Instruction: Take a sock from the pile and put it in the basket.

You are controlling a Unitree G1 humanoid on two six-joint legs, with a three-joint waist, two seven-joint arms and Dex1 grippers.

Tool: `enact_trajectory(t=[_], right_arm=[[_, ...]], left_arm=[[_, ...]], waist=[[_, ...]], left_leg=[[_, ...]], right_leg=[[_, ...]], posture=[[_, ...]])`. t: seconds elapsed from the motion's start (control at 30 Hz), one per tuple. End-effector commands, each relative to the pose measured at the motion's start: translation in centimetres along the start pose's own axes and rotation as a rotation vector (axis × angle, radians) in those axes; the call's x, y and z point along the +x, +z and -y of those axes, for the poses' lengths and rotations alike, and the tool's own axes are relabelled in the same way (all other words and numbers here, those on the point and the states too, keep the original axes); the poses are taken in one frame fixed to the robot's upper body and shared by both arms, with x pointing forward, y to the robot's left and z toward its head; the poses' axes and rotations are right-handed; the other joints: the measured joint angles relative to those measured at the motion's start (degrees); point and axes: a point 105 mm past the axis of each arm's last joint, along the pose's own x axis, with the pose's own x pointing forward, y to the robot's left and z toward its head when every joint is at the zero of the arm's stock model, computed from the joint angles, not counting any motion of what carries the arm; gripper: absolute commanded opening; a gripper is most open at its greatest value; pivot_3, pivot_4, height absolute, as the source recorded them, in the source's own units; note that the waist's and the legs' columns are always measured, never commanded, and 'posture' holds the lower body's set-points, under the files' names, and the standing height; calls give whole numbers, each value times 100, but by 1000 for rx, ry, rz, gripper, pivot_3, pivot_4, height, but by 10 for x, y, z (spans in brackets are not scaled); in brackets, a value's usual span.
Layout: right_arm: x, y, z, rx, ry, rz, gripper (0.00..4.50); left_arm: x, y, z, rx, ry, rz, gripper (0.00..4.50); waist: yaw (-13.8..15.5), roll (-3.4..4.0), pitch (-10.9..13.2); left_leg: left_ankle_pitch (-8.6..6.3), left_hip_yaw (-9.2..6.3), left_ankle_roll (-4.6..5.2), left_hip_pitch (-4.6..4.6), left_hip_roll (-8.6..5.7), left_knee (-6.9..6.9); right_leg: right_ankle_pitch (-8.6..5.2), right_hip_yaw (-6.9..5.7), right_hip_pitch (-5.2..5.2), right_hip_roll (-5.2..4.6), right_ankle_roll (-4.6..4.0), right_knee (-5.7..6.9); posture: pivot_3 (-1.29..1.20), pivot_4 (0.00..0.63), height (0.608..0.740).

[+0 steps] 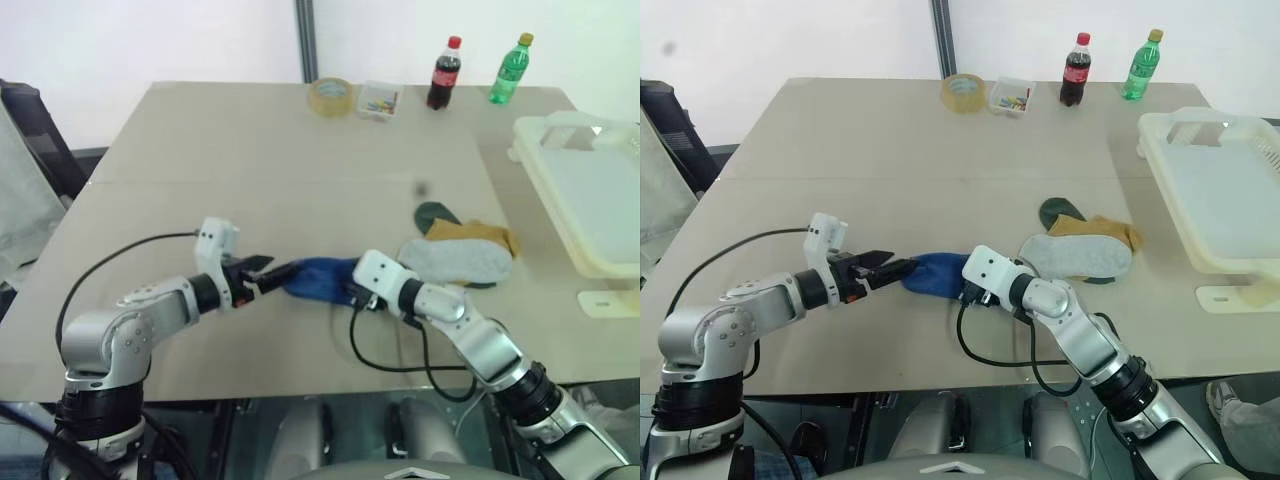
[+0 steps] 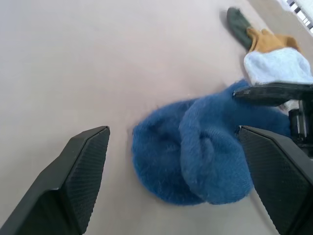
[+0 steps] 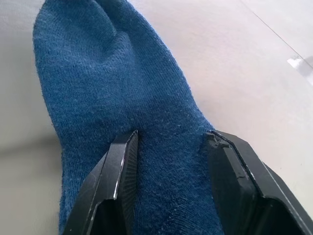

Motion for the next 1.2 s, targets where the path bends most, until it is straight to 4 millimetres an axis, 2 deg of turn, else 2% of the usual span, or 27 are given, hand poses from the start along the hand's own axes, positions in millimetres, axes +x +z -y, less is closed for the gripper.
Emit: enact_trajectory(t=[0.03, 0.2, 0.37, 0.43, 0.5, 0.57, 0.73, 0.93, 1.07, 1.2], right_arm=[[1, -28, -5, 14, 11, -115, 2222], [2, -28, -4, -11, 7, -120, 2222], [4, -29, -3, -23, 3, -124, 2222], [4, -29, -2, -26, 4, -125, 2222], [4, -29, -2, -42, 8, -127, 2222], [4, -29, -1, -53, 13, -128, 2222], [6, -27, -1, -81, 22, -120, 2222], [5, -27, -1, -86, 13, -124, 2222], [6, -29, 0, -103, 5, -129, 2222], [7, -23, 4, -115, -11, -115, 2222]], left_arm=[[8, 2, -4, 27, 1, 0, 4468], [16, 1, -10, 33, -18, -40, 4468], [18, -10, 5, -74, -157, -107, 4468], [19, -7, 12, -128, -218, -96, 4468], [19, 12, 25, -263, -352, -14, 4468], [16, 20, 30, -330, -424, -5, 4468], [13, 27, 33, -414, -490, -11, 4468], [6, 41, 37, -470, -549, 55, 4468], [0, 39, 48, -484, -613, 40, 4468], [5, 37, 51, -500, -617, 40, 4468]], waist=[[9, -3, -4], [6, 6, -13], [-3, 7, -13], [0, 7, -14], [5, 8, -15], [0, 2, -13], [-12, 0, -10], [-14, -1, -10], [-15, 0, -10], [-14, -1, -10]], left_leg=[[0, 0, 0, 2, 0, 0], [-7, 4, 12, 22, -1, -1], [-12, 9, 18, 61, 1, -10], [-13, 10, 19, 71, 1, -12], [-13, 8, 19, 74, 1, -12], [-13, 5, 20, 74, -3, -8], [-12, 3, 20, 74, -5, -10], [-11, 1, 17, 74, -3, -10], [-7, -1, 9, 74, -3, -10], [-6, -1, 7, 74, -5, -10]], right_leg=[[0, 0, 2, -1, 0, 1], [0, 2, 12, -1, -3, 3], [-4, 7, 44, -4, -8, 0], [-11, 7, 51, -9, -19, 0], [-11, 5, 56, -37, -19, 0], [-8, -4, 59, -39, -13, 1], [-2, -4, 64, -10, -1, 0], [-2, 0, 64, -39, -2, 0], [-2, 4, 67, -43, -2, 0], [-2, 8, 68, -46, -2, -1]], posture=[[0, 150, 735], [0, 150, 735], [0, 150, 735], [0, 150, 735], [0, 150, 735], [0, 150, 735], [0, 150, 735], [0, 150, 735], [0, 150, 735], [0, 150, 735]])
